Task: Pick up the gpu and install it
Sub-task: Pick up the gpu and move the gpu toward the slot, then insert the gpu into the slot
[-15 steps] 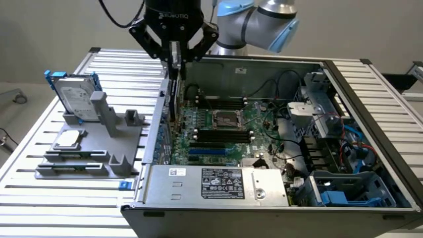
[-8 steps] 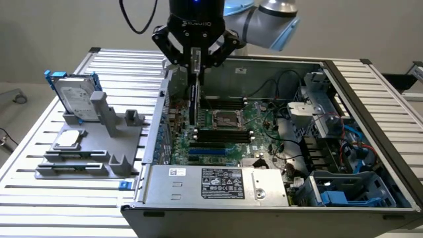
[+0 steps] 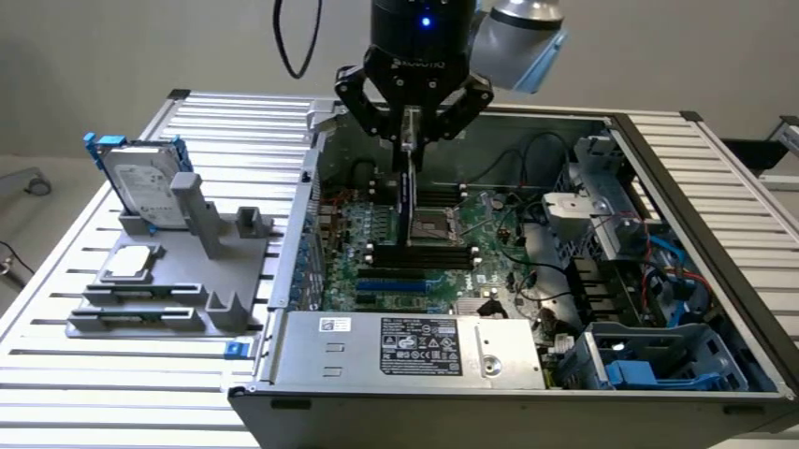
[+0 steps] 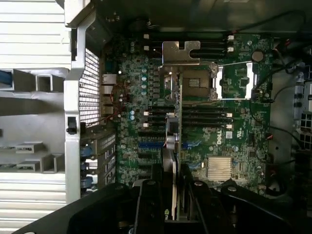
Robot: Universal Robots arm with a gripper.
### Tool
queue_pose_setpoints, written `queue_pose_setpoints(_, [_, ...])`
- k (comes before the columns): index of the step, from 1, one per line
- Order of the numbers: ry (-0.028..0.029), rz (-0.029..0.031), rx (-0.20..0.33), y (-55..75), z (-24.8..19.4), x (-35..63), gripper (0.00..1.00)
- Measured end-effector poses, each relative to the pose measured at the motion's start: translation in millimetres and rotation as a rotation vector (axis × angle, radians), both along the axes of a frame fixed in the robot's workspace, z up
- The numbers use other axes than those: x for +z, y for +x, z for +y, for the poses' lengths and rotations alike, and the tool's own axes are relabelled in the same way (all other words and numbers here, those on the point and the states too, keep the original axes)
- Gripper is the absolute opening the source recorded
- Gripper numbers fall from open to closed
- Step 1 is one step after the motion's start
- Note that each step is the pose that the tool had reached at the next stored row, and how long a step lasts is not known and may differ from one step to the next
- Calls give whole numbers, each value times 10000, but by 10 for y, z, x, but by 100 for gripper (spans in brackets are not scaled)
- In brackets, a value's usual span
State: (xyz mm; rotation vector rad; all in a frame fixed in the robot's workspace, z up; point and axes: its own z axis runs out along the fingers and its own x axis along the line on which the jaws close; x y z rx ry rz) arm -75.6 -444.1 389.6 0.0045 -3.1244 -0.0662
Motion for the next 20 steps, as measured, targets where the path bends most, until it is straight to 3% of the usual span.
queue_pose_setpoints(6, [-2,-1,-7,242,49,-102,26])
queue_pose_setpoints(20, [-3,2,-7,256,49,-102,26])
